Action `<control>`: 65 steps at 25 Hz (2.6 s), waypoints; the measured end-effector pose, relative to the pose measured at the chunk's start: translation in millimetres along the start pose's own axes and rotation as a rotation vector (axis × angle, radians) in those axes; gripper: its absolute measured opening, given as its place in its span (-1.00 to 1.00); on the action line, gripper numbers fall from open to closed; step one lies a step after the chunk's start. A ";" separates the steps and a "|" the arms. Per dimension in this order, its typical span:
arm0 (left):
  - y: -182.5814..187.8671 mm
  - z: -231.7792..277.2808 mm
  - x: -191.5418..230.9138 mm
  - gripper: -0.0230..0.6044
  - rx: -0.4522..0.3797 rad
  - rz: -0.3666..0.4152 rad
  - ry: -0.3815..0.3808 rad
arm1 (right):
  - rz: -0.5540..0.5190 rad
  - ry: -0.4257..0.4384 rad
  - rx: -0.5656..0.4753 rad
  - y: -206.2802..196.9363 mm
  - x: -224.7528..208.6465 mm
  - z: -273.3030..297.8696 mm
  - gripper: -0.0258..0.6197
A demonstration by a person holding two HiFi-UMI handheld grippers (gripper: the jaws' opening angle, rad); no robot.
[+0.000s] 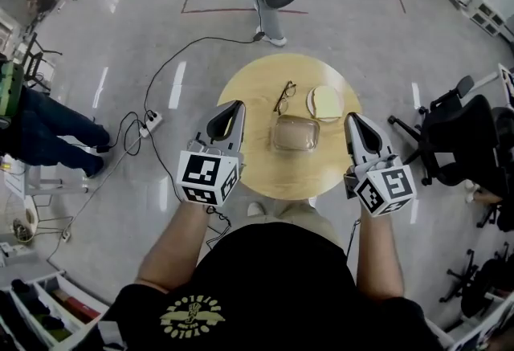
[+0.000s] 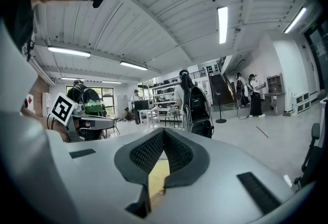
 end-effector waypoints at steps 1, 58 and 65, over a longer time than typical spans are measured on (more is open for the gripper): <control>-2.5 3.5 0.9 -0.87 0.008 -0.005 0.002 | -0.003 0.011 0.001 -3.2 -3.8 3.9 -0.87; -212.8 120.1 -6.0 -0.87 0.545 -0.359 -0.029 | 0.111 0.075 0.428 -183.3 -79.4 79.8 -0.87; -232.3 122.0 -7.5 -0.86 0.589 -0.399 -0.034 | 0.165 0.105 0.513 -212.6 -77.7 86.1 -0.87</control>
Point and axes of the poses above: the fingertips, and each gripper's own axes: z forward along the fingers, x to its left, y out of its top, the point moved 9 cm from there along -z, backward along the fingers, and after that the axes turned 3 degrees about -z, right-handed, at the moved point
